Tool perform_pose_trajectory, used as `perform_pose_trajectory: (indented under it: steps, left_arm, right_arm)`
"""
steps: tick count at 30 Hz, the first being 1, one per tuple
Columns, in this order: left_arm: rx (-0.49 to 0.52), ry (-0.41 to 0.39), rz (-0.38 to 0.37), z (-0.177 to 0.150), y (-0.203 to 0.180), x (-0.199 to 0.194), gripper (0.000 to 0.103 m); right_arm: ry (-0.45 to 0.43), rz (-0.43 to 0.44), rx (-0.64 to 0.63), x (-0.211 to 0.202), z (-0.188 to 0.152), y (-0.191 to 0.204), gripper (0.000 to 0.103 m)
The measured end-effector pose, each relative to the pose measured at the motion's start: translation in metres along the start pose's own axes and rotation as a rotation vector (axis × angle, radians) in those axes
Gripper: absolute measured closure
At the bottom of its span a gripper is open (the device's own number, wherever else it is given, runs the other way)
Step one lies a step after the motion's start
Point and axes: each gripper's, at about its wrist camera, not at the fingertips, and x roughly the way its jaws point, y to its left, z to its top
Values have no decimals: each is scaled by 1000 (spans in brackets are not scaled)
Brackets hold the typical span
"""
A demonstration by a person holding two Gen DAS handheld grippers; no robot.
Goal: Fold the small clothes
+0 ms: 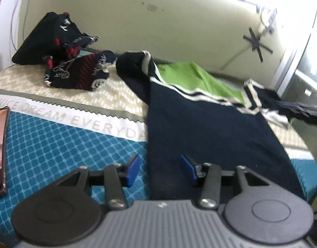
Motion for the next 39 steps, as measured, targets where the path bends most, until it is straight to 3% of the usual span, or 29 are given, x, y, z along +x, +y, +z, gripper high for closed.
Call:
perform_pose_trajectory:
  steps: [2, 5, 7, 11, 12, 15, 17, 19, 21, 24, 27, 32, 33, 35, 36, 37, 38, 39]
  left_arm:
    - [-15, -14, -15, -3, 5, -3, 57]
    - [-45, -40, -31, -7, 10, -7, 55]
    - [-67, -50, -48, -10, 13, -7, 54]
    - [-60, -54, -72, -13, 11, 0, 53]
    - [-52, -52, -81, -14, 10, 1, 53]
    - [-22, -44, -119, -16, 6, 8, 52]
    - [3, -42, -143, -17, 3, 12, 50]
    - [31, -39, -150, -17, -1, 17, 49]
    - [45, -34, -153, -18, -2, 21, 48]
    - [39, -31, -161, -19, 2, 21, 48]
    - [20, -41, -143, -18, 7, 17, 48]
    - [-36, -31, -115, -17, 19, 17, 48]
    - [-46, -30, -111, -17, 20, 17, 48]
    - [-54, -34, -107, -17, 20, 14, 48]
    - [-53, -40, -104, -17, 20, 12, 46]
    - [-51, -45, -102, -17, 21, 11, 44]
    - [-51, -50, -101, -17, 21, 9, 42]
    - [-51, -53, -100, -18, 22, 8, 41]
  right_arm:
    - [18, 107, -21, 45, 28, 26, 80]
    - [86, 230, -61, 126, 64, 66, 81]
    - [168, 241, -83, 183, 77, 91, 81]
    - [291, 146, -128, 270, 86, 121, 71]
    - [302, 116, -160, 283, 88, 123, 65]
    - [350, 39, -186, 305, 89, 114, 66]
    - [387, 38, -175, 312, 89, 108, 77]
    - [390, 34, -171, 314, 91, 104, 80]
    - [387, 31, -157, 320, 93, 100, 95]
    - [372, 16, -157, 326, 93, 103, 100]
    - [330, 103, -68, 321, 103, 103, 101]
    - [133, 514, 291, 296, 144, 84, 101]
    - [98, 566, 327, 294, 150, 85, 100]
    - [83, 588, 372, 296, 156, 87, 95]
    - [101, 575, 359, 299, 156, 89, 73]
    - [131, 544, 307, 301, 155, 93, 60]
    - [149, 490, 253, 301, 151, 95, 48]
    - [150, 454, 200, 299, 147, 97, 48]
